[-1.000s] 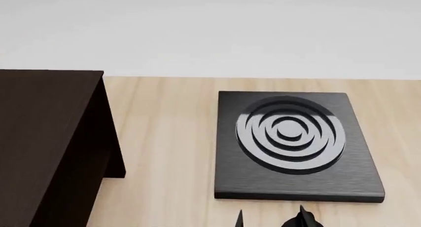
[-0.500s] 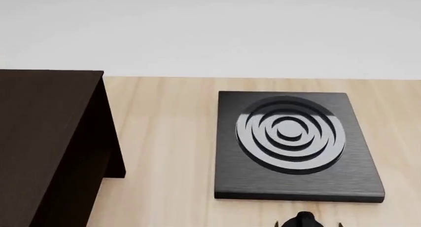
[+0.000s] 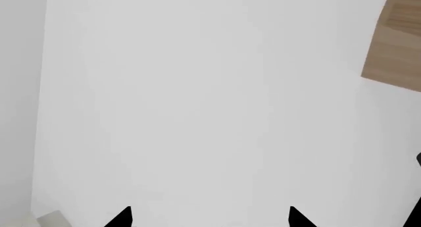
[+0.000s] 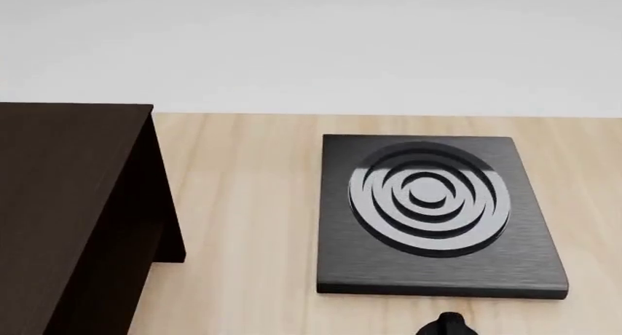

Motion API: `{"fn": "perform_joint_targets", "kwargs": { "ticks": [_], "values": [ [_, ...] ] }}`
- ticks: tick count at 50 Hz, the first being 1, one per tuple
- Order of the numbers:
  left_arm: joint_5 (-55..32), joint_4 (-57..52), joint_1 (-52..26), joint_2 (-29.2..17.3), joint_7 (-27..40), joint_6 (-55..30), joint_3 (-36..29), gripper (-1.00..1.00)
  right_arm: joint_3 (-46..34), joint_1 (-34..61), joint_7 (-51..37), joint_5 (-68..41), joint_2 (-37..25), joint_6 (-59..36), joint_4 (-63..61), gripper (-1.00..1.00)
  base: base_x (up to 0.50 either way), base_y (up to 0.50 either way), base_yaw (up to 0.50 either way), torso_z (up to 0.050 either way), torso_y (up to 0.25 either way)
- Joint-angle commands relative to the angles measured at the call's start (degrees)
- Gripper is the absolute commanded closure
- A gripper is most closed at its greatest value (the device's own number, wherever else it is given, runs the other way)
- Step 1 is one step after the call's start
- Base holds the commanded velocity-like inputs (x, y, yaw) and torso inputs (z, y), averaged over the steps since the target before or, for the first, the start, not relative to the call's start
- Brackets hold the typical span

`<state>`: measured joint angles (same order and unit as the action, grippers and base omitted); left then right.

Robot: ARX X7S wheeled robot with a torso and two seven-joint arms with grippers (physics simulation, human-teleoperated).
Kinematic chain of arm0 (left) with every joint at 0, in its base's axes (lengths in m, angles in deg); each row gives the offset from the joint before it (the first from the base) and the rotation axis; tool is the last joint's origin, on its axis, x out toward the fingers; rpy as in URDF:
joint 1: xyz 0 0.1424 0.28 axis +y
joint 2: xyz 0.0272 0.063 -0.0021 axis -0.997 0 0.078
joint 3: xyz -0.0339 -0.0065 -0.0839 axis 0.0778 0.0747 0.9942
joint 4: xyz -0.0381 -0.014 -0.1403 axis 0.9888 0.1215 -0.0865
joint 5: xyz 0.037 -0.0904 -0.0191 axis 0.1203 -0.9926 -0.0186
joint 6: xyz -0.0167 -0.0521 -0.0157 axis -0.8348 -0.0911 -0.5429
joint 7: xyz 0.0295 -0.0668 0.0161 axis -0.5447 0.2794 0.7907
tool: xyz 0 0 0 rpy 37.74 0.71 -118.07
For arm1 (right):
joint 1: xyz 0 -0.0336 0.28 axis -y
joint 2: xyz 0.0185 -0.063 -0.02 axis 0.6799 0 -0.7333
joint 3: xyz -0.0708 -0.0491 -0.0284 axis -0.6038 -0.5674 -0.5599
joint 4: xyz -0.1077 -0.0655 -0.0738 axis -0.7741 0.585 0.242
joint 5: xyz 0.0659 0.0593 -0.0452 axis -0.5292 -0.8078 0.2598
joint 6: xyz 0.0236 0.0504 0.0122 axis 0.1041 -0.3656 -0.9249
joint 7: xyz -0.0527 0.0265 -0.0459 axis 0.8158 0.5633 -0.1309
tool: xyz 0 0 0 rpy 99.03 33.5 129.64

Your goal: Put the frying pan under the cabinet shelf.

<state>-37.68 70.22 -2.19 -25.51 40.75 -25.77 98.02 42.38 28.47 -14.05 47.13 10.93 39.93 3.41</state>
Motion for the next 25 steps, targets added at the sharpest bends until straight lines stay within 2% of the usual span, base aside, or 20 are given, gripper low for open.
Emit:
{"fn": "perform_joint_targets", "kwargs": {
  "ticks": [1,25],
  "values": [
    [0.0,0.0,0.0,0.0,0.0,0.0,0.0,-1.00,3.3,-5.2,-2.0,-1.0,-1.2,-4.2,-4.7,-1.00,0.00,0.00,0.00,0.000,0.000],
    [0.0,0.0,0.0,0.0,0.0,0.0,0.0,-1.00,7.8,-11.8,-3.6,-2.7,-1.2,-5.0,-7.1,-1.00,0.00,0.00,0.00,0.000,0.000]
  ]
}}
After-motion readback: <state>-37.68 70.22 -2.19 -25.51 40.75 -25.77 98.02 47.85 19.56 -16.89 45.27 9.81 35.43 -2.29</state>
